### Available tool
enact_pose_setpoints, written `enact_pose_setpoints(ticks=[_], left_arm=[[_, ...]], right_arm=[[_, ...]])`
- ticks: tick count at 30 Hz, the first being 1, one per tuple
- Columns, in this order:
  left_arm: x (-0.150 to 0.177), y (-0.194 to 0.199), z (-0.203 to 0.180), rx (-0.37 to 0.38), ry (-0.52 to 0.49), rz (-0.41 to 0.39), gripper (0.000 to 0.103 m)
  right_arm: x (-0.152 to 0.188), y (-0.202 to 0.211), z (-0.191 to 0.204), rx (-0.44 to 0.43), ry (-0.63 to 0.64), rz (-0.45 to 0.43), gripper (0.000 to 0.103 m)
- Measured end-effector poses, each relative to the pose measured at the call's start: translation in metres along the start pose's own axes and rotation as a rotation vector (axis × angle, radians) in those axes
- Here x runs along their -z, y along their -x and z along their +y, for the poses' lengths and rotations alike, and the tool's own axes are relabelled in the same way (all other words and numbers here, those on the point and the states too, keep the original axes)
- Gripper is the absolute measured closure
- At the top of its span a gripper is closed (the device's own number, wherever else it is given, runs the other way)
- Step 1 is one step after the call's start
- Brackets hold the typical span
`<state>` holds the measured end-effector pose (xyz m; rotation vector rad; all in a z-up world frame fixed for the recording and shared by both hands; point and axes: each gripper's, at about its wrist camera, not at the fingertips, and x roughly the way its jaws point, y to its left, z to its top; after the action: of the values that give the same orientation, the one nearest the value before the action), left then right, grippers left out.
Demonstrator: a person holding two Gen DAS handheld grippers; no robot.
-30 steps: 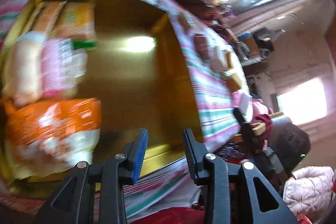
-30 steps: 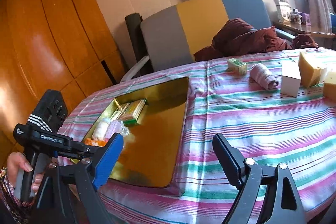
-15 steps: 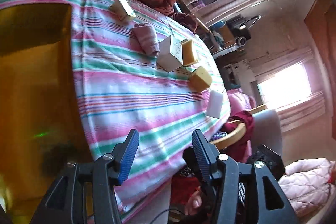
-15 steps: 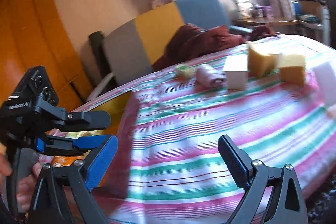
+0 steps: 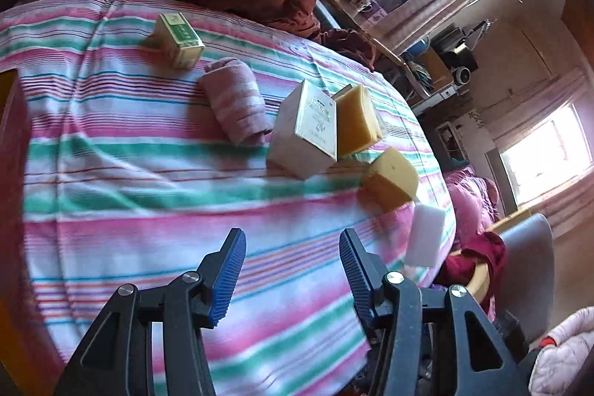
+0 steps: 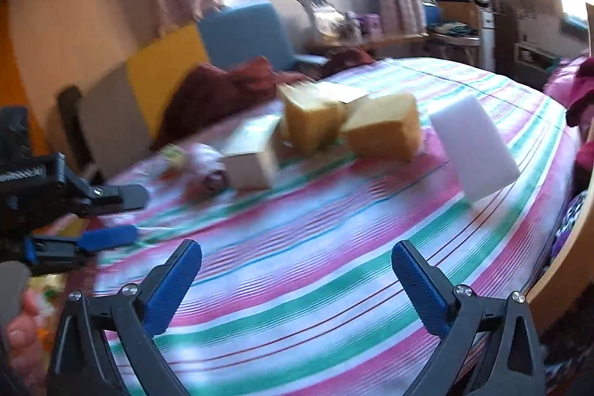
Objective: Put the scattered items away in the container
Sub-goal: 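Move both open tools toward the yellow sponges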
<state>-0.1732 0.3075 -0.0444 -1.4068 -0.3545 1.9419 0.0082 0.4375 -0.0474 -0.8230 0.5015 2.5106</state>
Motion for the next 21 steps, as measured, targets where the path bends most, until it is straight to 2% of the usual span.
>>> enact_pose_setpoints(ticks=[2,4,10,13,15,21], left_arm=[[-0.003,-0.009,-0.005,-0.009,-0.004,-0.003,0.050],[-0.008,-0.014,-0.010,-0.018,-0.009,-0.009,0.050],[-0.027,-0.030,-0.034,-0.018,-0.064,-0.035,0.050],[-0.034,-0.036,-0.045,0.007,-0.074,-0.051,0.050],[-0.040,-0.040,-0.052,0.008,-0.080,-0.056,0.050],[-0.061,-0.058,-0.069,0.032,-0.104,-0.042,0.050]], right_arm=[[-0.004,-0.009,-0.003,0.008,0.017,-0.001,0.000],[-0.008,-0.011,-0.005,0.005,0.033,-0.042,0.000],[-0.026,-0.017,0.004,0.159,0.150,-0.185,0.000],[-0.048,-0.038,0.000,0.146,0.137,-0.118,0.001],[-0.056,-0.047,-0.005,0.121,0.098,-0.102,0.006],[-0.073,-0.075,-0.029,0.177,-0.044,-0.058,0.010]])
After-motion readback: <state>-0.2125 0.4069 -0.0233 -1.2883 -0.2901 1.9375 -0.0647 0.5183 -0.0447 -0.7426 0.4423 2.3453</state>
